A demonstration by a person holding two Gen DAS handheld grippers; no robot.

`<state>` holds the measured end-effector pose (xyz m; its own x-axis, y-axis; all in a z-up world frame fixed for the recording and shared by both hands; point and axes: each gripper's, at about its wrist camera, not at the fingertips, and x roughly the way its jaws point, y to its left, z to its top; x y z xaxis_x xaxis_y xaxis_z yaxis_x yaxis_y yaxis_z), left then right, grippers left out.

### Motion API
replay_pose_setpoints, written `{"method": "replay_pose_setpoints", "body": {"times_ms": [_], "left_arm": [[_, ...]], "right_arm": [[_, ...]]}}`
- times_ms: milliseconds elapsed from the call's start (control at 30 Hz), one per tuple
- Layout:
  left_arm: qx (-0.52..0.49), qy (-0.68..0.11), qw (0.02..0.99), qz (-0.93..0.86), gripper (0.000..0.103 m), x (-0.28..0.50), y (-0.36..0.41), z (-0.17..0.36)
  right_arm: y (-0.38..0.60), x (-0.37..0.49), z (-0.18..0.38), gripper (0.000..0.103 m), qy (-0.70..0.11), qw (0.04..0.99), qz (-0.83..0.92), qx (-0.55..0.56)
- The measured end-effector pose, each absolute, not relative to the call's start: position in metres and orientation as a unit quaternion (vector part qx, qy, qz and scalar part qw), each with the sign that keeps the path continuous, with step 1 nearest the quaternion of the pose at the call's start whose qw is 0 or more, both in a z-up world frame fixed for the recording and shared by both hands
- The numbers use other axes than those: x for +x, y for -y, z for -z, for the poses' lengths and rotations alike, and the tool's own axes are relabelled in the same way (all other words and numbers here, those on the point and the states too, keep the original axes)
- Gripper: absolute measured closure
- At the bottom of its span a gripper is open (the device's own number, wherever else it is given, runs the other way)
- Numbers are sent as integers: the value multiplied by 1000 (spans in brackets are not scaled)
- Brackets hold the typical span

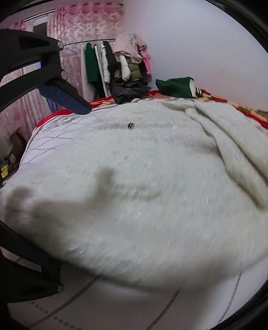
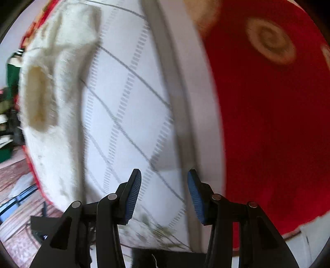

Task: Fold large clothes

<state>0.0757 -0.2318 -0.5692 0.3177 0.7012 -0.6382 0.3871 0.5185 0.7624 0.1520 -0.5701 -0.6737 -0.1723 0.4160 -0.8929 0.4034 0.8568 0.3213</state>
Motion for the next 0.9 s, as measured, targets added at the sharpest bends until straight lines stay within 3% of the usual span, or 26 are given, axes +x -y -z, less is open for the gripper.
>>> {"method": "replay_pose_setpoints", "body": {"times_ms": [67, 133, 167, 233, 433, 500, 533, 667, 900], "left_arm": [[453, -578, 667, -127, 8, 80, 230, 559], [420, -585, 682, -125, 40, 82, 231, 547], [408, -588, 687, -122, 48, 84, 230, 542], [384, -594, 698, -111, 80, 87, 232, 534], [359, -587, 719, -100, 93, 95, 230, 512], [354, -589, 720, -96, 94, 97, 228, 507], [349, -590, 723, -93, 94, 98, 226, 502], [335, -585, 734, -84, 95, 101, 214, 475], [249, -590, 763, -88, 95, 135, 145, 412]], "right_arm": [[572, 169, 672, 54, -743, 598, -40, 297], [558, 185, 683, 49, -721, 601, -68, 338], [560, 194, 687, 47, -705, 600, -85, 369], [561, 210, 698, 45, -680, 596, -106, 414], [510, 239, 738, 43, -628, 571, -139, 510], [503, 246, 742, 69, -618, 571, -134, 523], [505, 248, 738, 88, -617, 577, -131, 520], [490, 258, 706, 90, -615, 602, -113, 496], [458, 286, 590, 91, -598, 638, -119, 471]]}}
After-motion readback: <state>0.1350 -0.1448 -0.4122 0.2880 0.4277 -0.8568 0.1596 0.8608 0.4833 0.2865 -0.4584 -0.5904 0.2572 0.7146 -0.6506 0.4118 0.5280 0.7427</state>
